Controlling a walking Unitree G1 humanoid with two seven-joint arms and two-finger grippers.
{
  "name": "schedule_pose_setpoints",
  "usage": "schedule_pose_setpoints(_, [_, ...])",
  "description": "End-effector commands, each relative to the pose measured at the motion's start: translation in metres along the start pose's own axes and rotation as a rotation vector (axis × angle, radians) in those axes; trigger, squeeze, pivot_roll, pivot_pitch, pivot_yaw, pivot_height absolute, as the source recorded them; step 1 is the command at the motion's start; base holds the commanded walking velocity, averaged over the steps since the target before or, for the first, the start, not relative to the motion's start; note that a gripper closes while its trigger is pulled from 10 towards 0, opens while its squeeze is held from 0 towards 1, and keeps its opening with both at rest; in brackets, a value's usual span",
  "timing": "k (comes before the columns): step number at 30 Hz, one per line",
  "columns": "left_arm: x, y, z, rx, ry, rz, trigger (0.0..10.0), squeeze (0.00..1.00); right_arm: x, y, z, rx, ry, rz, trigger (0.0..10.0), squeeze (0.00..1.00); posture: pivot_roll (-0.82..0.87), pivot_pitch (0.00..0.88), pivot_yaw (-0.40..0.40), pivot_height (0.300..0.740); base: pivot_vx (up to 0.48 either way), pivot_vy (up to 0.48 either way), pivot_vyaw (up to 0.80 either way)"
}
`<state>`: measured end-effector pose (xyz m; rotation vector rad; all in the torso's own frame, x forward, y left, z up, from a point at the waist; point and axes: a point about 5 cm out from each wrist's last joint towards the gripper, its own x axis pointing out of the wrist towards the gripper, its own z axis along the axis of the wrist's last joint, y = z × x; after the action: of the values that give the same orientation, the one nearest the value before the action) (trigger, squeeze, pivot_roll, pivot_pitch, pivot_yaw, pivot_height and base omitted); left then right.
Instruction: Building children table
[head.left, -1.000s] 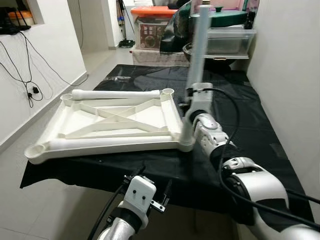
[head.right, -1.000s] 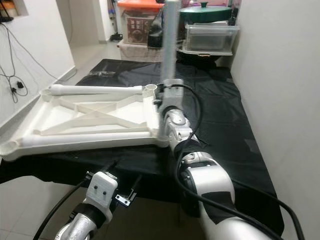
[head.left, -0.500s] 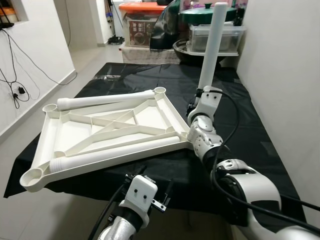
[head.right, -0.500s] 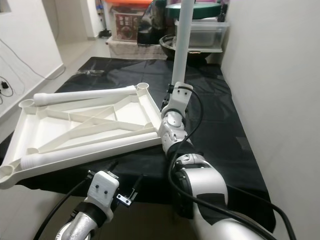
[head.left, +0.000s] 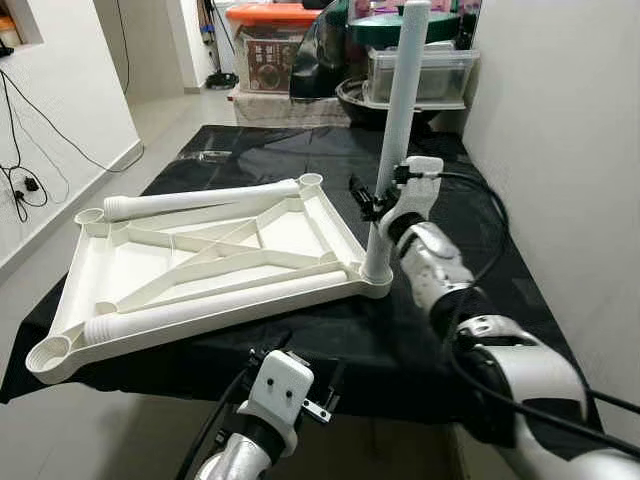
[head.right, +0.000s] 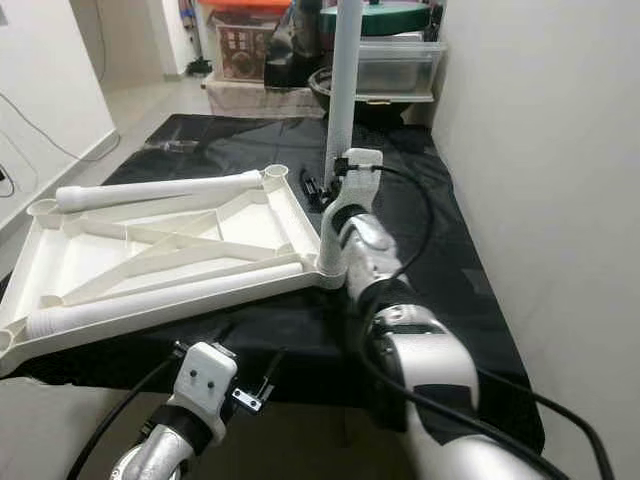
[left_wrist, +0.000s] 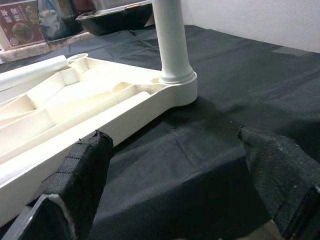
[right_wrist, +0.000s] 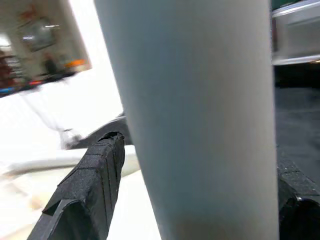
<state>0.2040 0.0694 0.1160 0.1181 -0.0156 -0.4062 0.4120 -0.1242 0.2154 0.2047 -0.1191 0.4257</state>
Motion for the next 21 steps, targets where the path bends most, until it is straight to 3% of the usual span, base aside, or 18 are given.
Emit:
schedule_pose_setpoints(1, [-0.001, -0.001, -0.003, -0.002, 0.015, -0.004, 10.0, 0.00, 0.003, 0.015, -0.008, 0.028, 0.048, 0.131, 10.0, 0.00, 0.07, 0.000, -0.016, 0.740, 0.000, 0.000, 0.00])
schedule_pose_setpoints(4, [-0.001, -0.001, -0.003, 0.001, 0.016, -0.008, 10.0, 0.00, -0.003, 0.027, -0.014, 0.023, 0.103, 0.410, 10.0, 0.00, 0.07, 0.000, -0.016, 0.740, 0.000, 0.000, 0.00])
schedule_pose_setpoints(5, [-0.001, -0.001, -0.003, 0.001, 0.016, -0.008, 10.0, 0.00, -0.003, 0.027, -0.014, 0.023, 0.103, 0.410, 10.0, 0.00, 0.07, 0.000, -0.016, 0.740, 0.000, 0.000, 0.00])
schedule_pose_setpoints(6, [-0.001, -0.001, -0.003, 0.002, 0.016, -0.008, 10.0, 0.00, -0.006, 0.032, -0.015, 0.024, 0.128, 0.516, 10.0, 0.00, 0.07, 0.000, -0.016, 0.740, 0.000, 0.000, 0.00])
schedule_pose_setpoints(10, [-0.001, -0.001, -0.003, 0.002, 0.016, -0.008, 10.0, 0.00, -0.007, 0.033, -0.016, 0.030, 0.140, 0.564, 10.0, 0.00, 0.07, 0.000, -0.016, 0.740, 0.000, 0.000, 0.00])
schedule_pose_setpoints(12, [-0.001, -0.001, -0.003, 0.004, 0.015, -0.008, 10.0, 0.00, -0.012, 0.044, -0.020, 0.023, 0.192, 0.752, 10.0, 0.00, 0.07, 0.000, -0.016, 0.740, 0.000, 0.000, 0.00])
schedule_pose_setpoints(14, [-0.001, -0.001, -0.003, 0.004, 0.015, -0.008, 10.0, 0.00, -0.012, 0.044, -0.020, 0.023, 0.192, 0.752, 10.0, 0.00, 0.07, 0.000, -0.016, 0.740, 0.000, 0.000, 0.00])
schedule_pose_setpoints(16, [-0.001, -0.001, -0.003, 0.004, 0.016, -0.007, 10.0, 0.00, -0.015, 0.054, -0.025, 0.022, 0.228, 0.871, 9.8, 0.00, 0.08, 0.000, -0.020, 0.740, 0.000, 0.000, 0.00])
schedule_pose_setpoints(17, [-0.001, -0.001, -0.003, 0.004, 0.016, -0.007, 10.0, 0.00, -0.015, 0.054, -0.025, 0.022, 0.228, 0.871, 9.8, 0.00, 0.08, 0.000, -0.020, 0.740, 0.000, 0.000, 0.00])
schedule_pose_setpoints(18, [-0.001, -0.001, -0.004, 0.003, 0.017, -0.007, 10.0, 0.00, -0.016, 0.058, -0.027, 0.046, 0.237, 0.909, 7.4, 0.00, 0.08, 0.000, -0.020, 0.740, 0.000, 0.000, 0.00])
schedule_pose_setpoints(19, [-0.001, -0.001, -0.003, 0.003, 0.017, -0.007, 10.0, 0.00, -0.017, 0.061, -0.028, 0.056, 0.244, 0.939, 0.0, 0.00, 0.08, 0.000, -0.022, 0.740, 0.000, 0.000, 0.00])
schedule_pose_setpoints(21, [-0.001, -0.002, -0.003, 0.002, 0.017, -0.006, 10.0, 0.00, -0.018, 0.064, -0.031, 0.060, 0.253, 0.965, 0.0, 0.00, 0.08, 0.000, -0.022, 0.740, 0.000, 0.000, 0.00])
